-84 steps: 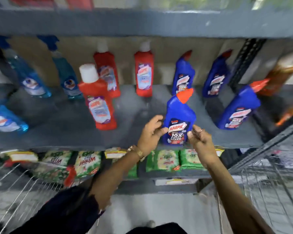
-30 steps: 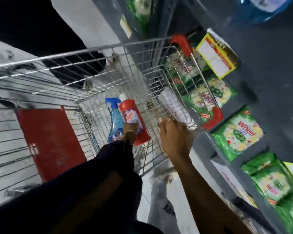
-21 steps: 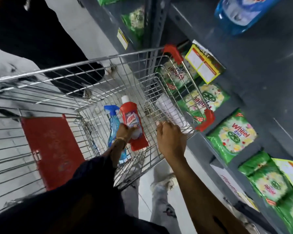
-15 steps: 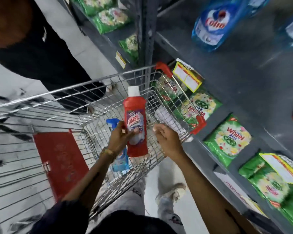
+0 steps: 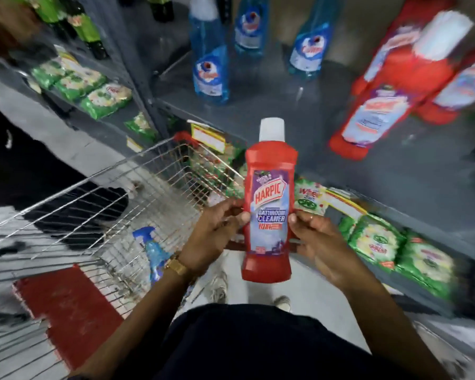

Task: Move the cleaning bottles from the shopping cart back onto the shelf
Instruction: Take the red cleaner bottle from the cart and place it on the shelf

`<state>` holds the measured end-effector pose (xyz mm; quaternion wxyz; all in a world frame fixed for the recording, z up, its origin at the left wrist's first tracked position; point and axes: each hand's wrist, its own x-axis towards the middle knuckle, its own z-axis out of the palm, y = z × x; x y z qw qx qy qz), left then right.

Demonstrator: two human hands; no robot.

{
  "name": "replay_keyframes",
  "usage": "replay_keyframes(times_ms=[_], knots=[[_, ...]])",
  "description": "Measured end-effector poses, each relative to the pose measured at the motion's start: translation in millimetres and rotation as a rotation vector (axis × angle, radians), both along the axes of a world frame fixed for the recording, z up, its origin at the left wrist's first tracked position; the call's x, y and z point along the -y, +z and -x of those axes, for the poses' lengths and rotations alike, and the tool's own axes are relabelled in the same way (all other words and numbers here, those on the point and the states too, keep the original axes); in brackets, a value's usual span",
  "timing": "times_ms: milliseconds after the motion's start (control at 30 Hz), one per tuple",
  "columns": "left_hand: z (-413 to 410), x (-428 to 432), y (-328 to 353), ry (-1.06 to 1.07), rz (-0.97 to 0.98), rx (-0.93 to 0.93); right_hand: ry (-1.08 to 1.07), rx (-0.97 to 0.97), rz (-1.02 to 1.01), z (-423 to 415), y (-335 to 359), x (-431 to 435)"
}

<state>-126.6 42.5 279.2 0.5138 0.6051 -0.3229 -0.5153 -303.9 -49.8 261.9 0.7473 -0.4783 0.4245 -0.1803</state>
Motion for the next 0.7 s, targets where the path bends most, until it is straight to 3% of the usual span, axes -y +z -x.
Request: replay_keyframes(times_ms=[367, 533, 700], knots=[[100, 43, -9, -0.329, 0.027, 0.035, -0.339, -0.016, 0.038, 121, -4, -21], [132, 82, -3, -0.378, 0.175, 0.102, -0.442, 0.047, 0.211, 152, 4, -1], [177, 148, 20, -0.366, 0.309, 0.046, -0.508, 0.11, 0.435, 183, 25, 59]])
